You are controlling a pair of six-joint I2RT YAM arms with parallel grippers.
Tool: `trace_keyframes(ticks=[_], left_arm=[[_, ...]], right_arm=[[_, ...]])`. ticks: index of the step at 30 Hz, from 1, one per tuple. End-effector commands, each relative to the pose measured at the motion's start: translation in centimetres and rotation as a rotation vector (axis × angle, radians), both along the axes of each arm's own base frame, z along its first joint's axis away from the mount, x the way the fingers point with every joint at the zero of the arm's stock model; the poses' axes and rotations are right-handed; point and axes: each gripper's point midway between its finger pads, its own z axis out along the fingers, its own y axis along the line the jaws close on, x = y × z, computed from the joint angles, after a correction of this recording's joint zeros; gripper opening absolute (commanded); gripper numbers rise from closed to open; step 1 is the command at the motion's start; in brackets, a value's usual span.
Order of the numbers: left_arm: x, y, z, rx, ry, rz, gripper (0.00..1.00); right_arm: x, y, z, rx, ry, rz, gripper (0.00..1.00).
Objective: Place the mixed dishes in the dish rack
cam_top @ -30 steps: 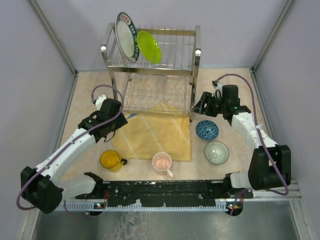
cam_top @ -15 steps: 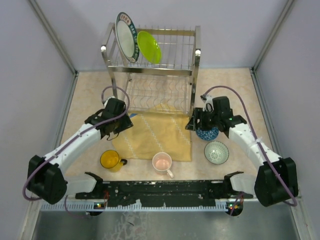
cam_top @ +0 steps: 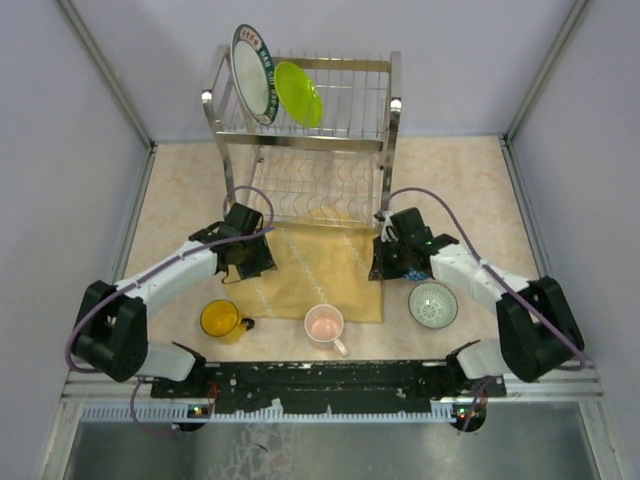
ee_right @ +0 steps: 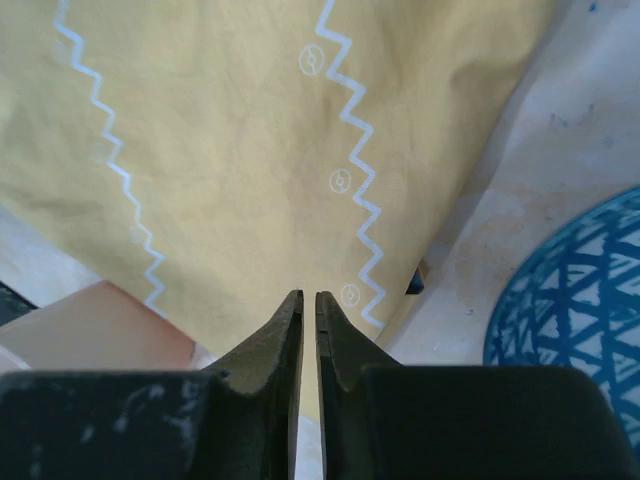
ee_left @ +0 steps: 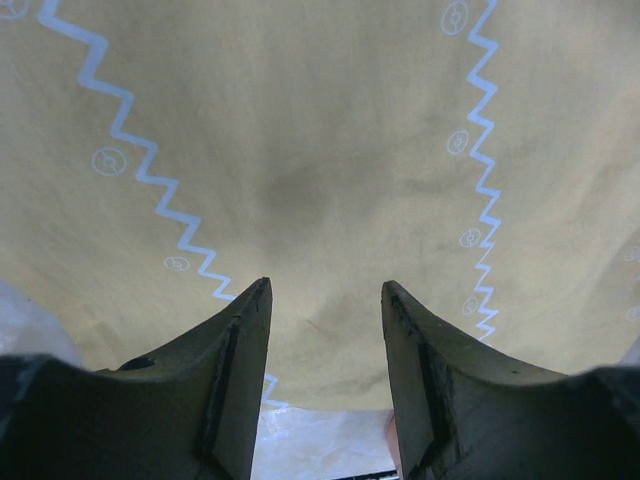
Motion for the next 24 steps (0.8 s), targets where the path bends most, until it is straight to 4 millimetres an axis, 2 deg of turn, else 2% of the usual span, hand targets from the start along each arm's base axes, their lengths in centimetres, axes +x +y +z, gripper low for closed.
trace_keyframes(ticks=[1,4,8,9,13,15,18,24], left_arm=[[0.7,0.3,1.2,0.0,-0.051,0.034,0.56],[1.3,1.2,3.1,0.025,-0.111,0.054,0.64],[1.3,2.9,5.4,0.094,-0.136,0.104,0.73],[1.6,3.2,6.4,0.101,-0.154,0.117,0.75],[1.8,4.4,8.2,0.132,-0.203,0.158,0.77],[1.6,4.7,8.2,0.141,-0.203,0.166,0.78],[1.3,4.8,7.1,0.148,-0.17,0.166,0.78],[1.3,4.1,5.0,0.13,-0.112,0.156,0.75]], right_arm=[[1.7,1.6,-1.2,-0.083,-0.05,0.006,0.08],[1.8,3.0,-2.9,-0.138,-0.036,0.022,0.0],[1.9,4.5,-5.0,-0.206,-0.019,0.044,0.0],[1.7,5.0,-6.1,-0.224,0.004,0.062,0.0],[2.0,8.9,-6.4,-0.213,0.006,0.129,0.0],[2.3,11.0,-6.1,-0.2,0.003,0.159,0.0],[2.7,13.7,-5.5,-0.185,-0.005,0.203,0.0],[3.3,18.0,-4.2,-0.141,-0.008,0.261,0.0]])
